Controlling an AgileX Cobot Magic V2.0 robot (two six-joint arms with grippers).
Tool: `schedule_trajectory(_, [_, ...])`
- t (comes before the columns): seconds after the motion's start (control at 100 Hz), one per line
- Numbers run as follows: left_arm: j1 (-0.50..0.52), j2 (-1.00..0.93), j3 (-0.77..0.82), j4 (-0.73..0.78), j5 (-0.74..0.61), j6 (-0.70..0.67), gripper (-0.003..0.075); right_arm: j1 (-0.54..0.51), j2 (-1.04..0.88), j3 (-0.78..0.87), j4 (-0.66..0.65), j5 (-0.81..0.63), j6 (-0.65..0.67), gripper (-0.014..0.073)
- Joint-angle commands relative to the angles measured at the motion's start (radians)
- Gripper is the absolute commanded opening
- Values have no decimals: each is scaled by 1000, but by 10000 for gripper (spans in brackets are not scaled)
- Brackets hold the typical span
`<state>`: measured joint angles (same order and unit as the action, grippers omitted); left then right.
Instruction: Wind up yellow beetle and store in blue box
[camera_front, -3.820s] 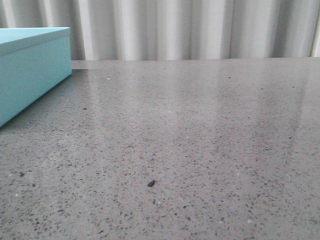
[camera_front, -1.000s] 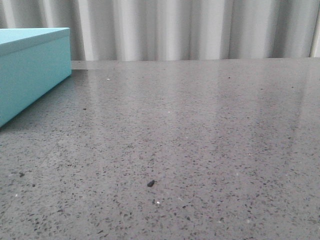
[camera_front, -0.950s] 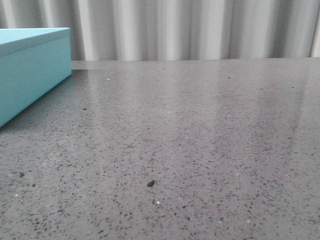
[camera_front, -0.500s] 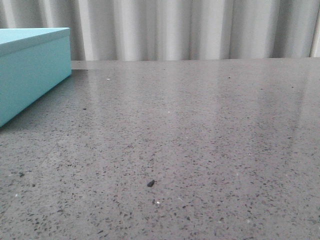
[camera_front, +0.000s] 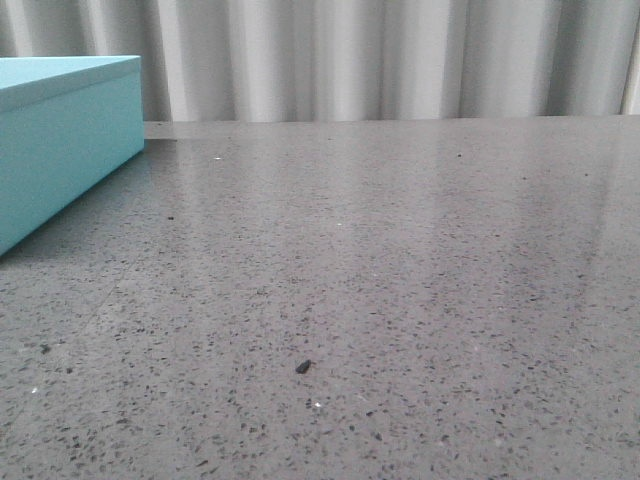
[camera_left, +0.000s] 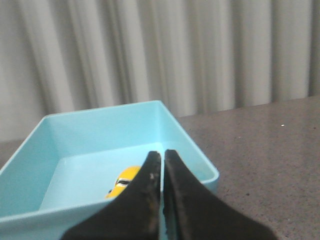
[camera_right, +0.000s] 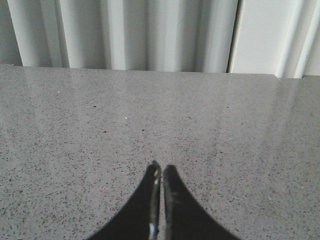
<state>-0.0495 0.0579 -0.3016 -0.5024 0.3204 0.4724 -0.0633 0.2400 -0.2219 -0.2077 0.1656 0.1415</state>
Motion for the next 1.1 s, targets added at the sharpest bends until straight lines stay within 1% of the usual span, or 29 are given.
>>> schedule_trajectory(0.0, [27, -2, 11, 88, -59, -172, -21, 2, 5, -30, -9, -70, -3, -41])
schedule_trajectory(0.11, [45, -32, 75, 179, -90, -228, -21, 2, 5, -30, -9, -70, -3, -41])
schedule_trajectory(0.23, [46, -66, 171, 239, -218, -289, -21, 2, 5, -30, -9, -70, -3, -41])
schedule_trajectory(0.28, [46, -84, 214, 275, -265, -339, -21, 2, 5, -30, -9, -70, -3, -41])
schedule_trajectory(0.37, [46, -94, 286, 380, -345, -486, -21, 2, 5, -30, -9, -70, -3, -41])
schedule_trajectory(0.45, [46, -94, 328, 440, -370, -567, -21, 2, 5, -30, -9, -70, -3, -41])
schedule_trajectory(0.49, [46, -94, 326, 447, -320, -573, -21, 2, 7, -30, -9, -70, -3, -41])
schedule_trajectory(0.55, [46, -94, 326, 450, -290, -573, -21, 2, 7, -30, -9, -70, -3, -41])
schedule_trajectory(0.67, [46, -94, 326, 462, -185, -573, -21, 2, 7, -30, -9, -70, -3, -41])
schedule_trajectory(0.8, [46, -94, 326, 462, -31, -573, -21, 2, 7, -30, -9, -70, -3, -41])
schedule_trajectory(1.09, [46, -94, 326, 462, -29, -573, -21, 2, 7, -30, -9, -70, -3, -41])
